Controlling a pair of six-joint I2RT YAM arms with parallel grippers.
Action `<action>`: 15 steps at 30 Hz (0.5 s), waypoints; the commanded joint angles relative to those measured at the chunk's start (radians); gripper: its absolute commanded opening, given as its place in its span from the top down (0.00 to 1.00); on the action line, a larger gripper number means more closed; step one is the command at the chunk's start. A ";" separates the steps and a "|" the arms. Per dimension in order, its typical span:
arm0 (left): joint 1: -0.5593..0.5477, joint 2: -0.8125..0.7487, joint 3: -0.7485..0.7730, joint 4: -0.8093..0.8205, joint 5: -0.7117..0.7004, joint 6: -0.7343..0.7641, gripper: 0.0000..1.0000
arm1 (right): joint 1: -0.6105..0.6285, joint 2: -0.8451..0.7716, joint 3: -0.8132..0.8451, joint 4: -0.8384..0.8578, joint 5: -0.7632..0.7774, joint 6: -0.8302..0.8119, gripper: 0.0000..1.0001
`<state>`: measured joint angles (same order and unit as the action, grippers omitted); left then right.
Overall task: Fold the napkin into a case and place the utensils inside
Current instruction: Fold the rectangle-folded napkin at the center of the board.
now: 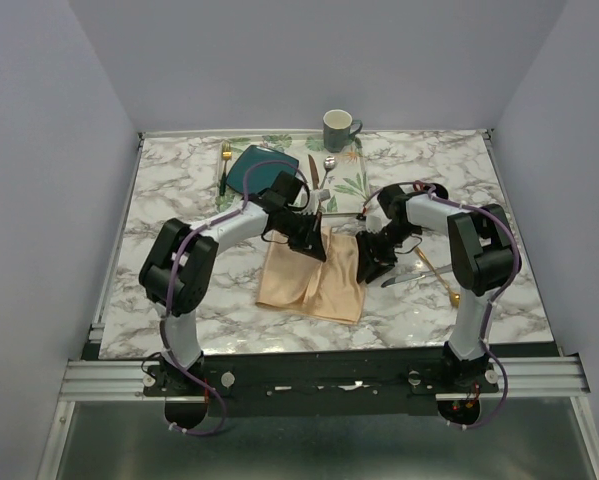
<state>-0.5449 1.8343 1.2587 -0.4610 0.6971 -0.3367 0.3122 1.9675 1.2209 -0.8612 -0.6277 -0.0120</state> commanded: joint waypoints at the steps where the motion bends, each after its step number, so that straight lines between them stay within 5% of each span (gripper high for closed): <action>1: -0.047 0.080 0.056 0.174 0.073 -0.174 1.00 | 0.005 0.053 -0.031 0.048 0.056 -0.016 0.54; 13: -0.109 0.189 0.067 0.274 0.079 -0.271 0.99 | 0.005 0.045 -0.038 0.050 0.040 -0.019 0.54; 15: -0.101 0.186 0.073 0.268 0.104 -0.268 0.77 | 0.005 0.034 -0.043 0.048 0.031 -0.022 0.54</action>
<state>-0.6449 2.0094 1.3197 -0.2337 0.7403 -0.5678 0.3122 1.9697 1.2194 -0.8604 -0.6388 -0.0082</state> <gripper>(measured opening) 0.037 0.461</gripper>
